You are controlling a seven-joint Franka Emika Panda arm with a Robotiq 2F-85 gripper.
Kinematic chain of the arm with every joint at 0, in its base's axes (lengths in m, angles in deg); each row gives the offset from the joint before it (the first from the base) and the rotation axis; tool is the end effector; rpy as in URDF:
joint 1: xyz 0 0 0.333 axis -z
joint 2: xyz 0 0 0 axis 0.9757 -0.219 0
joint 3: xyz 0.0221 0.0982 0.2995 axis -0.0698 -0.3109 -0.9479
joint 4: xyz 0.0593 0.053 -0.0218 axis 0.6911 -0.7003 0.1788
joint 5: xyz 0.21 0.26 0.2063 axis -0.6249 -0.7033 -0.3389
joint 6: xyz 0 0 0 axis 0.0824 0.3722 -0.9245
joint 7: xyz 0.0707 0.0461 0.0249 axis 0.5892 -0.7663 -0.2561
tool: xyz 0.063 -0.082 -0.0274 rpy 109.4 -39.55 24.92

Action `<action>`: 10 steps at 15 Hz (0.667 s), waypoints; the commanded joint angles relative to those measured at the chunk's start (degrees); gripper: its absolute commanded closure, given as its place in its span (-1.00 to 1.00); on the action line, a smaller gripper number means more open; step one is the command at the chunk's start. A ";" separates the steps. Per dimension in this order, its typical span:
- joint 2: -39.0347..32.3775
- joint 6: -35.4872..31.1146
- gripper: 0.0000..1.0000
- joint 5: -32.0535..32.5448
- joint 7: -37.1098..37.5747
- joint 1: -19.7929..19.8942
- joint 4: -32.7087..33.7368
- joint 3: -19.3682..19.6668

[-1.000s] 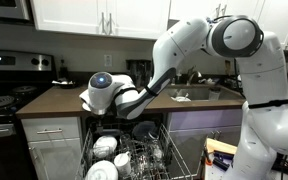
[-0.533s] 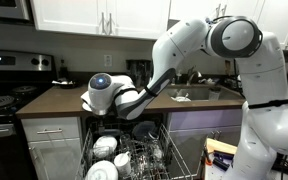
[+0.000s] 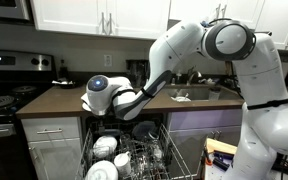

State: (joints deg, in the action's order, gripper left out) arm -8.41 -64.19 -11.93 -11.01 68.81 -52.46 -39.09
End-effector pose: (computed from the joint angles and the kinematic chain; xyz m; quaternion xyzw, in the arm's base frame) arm 0.6337 0.1454 0.2751 0.8872 0.3399 0.1182 0.2889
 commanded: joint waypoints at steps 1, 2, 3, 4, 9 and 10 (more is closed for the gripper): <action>-1.95 1.83 -1.00 -2.14 -2.64 -0.85 3.05 0.72; -2.29 1.89 -1.00 -1.89 -2.42 -0.96 3.53 0.89; -2.62 1.91 -1.00 -1.76 -2.37 -1.01 3.97 1.03; -2.95 2.03 -1.00 -1.52 -2.15 -1.14 4.43 1.23; -4.32 2.41 -1.00 -0.95 -1.98 -1.41 6.63 2.10; -4.60 2.45 -1.00 -1.01 -2.06 -1.45 6.97 2.26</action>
State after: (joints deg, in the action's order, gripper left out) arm -11.61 -63.76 -11.95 -11.01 68.42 -48.14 -37.81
